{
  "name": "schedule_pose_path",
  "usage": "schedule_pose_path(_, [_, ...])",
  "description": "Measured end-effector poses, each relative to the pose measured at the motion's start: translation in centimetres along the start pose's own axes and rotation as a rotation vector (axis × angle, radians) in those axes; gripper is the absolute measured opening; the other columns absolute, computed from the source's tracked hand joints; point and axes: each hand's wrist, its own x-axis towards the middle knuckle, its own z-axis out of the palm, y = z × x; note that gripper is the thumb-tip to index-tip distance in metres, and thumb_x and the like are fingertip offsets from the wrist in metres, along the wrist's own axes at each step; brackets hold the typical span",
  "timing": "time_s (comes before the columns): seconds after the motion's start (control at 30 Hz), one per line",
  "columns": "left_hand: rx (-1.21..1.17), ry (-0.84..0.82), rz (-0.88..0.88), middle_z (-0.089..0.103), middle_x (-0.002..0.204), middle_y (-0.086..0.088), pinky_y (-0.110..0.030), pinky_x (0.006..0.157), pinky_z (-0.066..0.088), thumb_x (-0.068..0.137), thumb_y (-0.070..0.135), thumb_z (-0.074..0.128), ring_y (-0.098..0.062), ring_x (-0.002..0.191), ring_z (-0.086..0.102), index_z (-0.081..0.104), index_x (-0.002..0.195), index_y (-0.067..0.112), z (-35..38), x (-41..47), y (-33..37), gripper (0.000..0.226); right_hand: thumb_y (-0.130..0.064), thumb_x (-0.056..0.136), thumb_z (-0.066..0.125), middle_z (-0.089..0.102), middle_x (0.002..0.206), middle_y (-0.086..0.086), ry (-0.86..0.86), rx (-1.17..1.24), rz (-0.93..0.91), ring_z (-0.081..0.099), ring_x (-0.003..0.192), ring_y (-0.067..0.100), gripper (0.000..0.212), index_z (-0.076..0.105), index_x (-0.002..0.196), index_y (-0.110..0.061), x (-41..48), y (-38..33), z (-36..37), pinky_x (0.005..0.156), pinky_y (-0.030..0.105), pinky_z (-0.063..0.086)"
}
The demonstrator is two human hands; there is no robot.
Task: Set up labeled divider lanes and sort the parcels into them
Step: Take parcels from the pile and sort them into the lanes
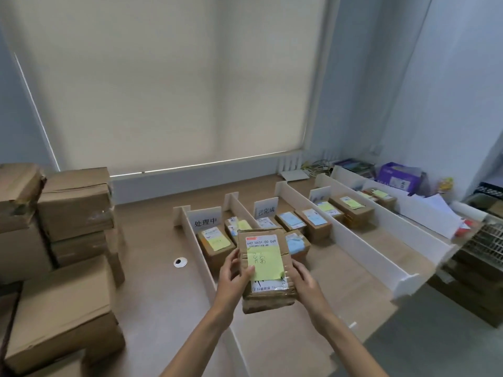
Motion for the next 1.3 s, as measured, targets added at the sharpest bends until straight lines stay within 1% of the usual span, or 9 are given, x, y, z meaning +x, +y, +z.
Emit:
schedule_pose_path(0.27, [0.297,-0.206,0.191,0.035,0.141,0.009,-0.034,0.091,0.054,0.083,0.051,0.061,-0.011,0.125,0.047,0.018,0.133,0.056,19.3,1.3,-1.7,0.067,-0.014,0.097,0.048,0.067,0.115,-0.005,0.087,0.01,-0.034,0.067,0.101,0.012,0.035,0.046,0.126,-0.034,-1.6,0.5,-18.9,0.079,0.027,0.056])
schedule_pose_path(0.37, [0.501,-0.328,0.359,0.002,0.154,0.021,-0.034,0.11,0.029,0.073,0.06,0.068,-0.006,0.143,0.01,0.003,0.146,0.047,25.6,0.2,-2.6,0.098,-0.016,0.098,0.045,0.065,0.119,-0.005,0.17,-0.014,-0.033,0.066,0.104,0.013,0.039,0.044,0.134,-0.034,-2.0,1.4,-25.1,0.088,0.036,0.055])
schedule_pose_path(0.47, [0.671,-0.489,0.504,-0.029,0.151,0.019,-0.018,0.111,0.016,0.074,0.04,0.077,-0.001,0.141,-0.02,0.003,0.147,0.044,29.9,0.2,-4.2,0.104,-0.017,0.099,0.045,0.066,0.118,-0.005,0.211,-0.022,-0.039,0.066,0.103,0.014,0.042,0.04,0.138,-0.031,-1.9,1.9,-29.8,0.091,0.037,0.053])
schedule_pose_path(0.7, [0.623,-0.509,0.596,-0.011,0.156,0.006,-0.017,0.109,0.032,0.074,-0.004,0.074,0.0,0.144,0.0,0.022,0.148,0.023,38.3,4.1,-5.5,0.094,-0.031,0.097,0.048,0.031,0.152,-0.008,0.26,-0.256,-0.126,0.037,0.136,0.012,0.06,0.013,0.142,-0.053,0.8,2.0,-37.8,0.11,0.042,0.037])
schedule_pose_path(0.83, [0.563,-0.445,0.582,-0.004,0.154,0.013,-0.011,0.103,0.037,0.075,-0.01,0.07,0.017,0.137,0.009,0.03,0.145,0.017,43.2,8.1,-6.9,0.085,-0.024,0.093,0.056,-0.004,0.156,-0.02,0.231,-0.533,-0.277,0.004,0.143,-0.001,0.07,0.012,0.146,-0.041,5.1,2.1,-42.2,0.112,0.019,0.026])
schedule_pose_path(0.9, [0.566,-0.417,0.578,-0.003,0.157,0.011,-0.017,0.104,0.04,0.074,-0.007,0.072,0.008,0.14,0.013,0.029,0.146,0.023,45.6,11.0,-8.3,0.089,-0.017,0.087,0.066,-0.011,0.155,-0.021,0.164,-0.666,-0.335,-0.002,0.142,-0.006,0.08,0.014,0.145,-0.037,8.0,2.6,-44.8,0.107,0.007,0.024])
schedule_pose_path(1.07, [0.664,-0.332,0.56,-0.003,0.159,0.009,-0.026,0.112,0.032,0.074,0.01,0.078,-0.004,0.144,0.012,0.026,0.148,0.031,52.2,18.6,-11.2,0.092,0.011,0.086,0.053,-0.007,0.155,-0.015,0.113,-0.945,-0.32,0.0,0.145,0.003,0.083,0.01,0.148,-0.022,16.1,4.0,-52.5,0.108,0.003,0.01])
schedule_pose_path(1.2, [0.76,-0.305,0.522,0.001,0.159,0.002,-0.023,0.108,0.038,0.072,0.019,0.08,-0.01,0.141,0.026,0.023,0.149,0.029,56.0,24.1,-13.4,0.096,0.007,0.088,0.054,0.003,0.155,-0.009,0.021,-1.12,-0.284,0.01,0.146,0.011,0.075,0.015,0.149,-0.013,22.6,4.4,-57.8,0.117,0.023,0.017])
schedule_pose_path(1.3, [0.791,-0.305,0.46,0.0,0.159,0.004,-0.031,0.109,0.039,0.074,0.021,0.079,-0.011,0.142,0.023,0.019,0.149,0.032,57.6,27.9,-14.5,0.097,0.003,0.089,0.055,0.011,0.157,-0.003,-0.037,-1.172,-0.3,0.015,0.145,0.012,0.072,0.019,0.149,-0.012,26.9,4.9,-60.0,0.116,0.021,0.014])
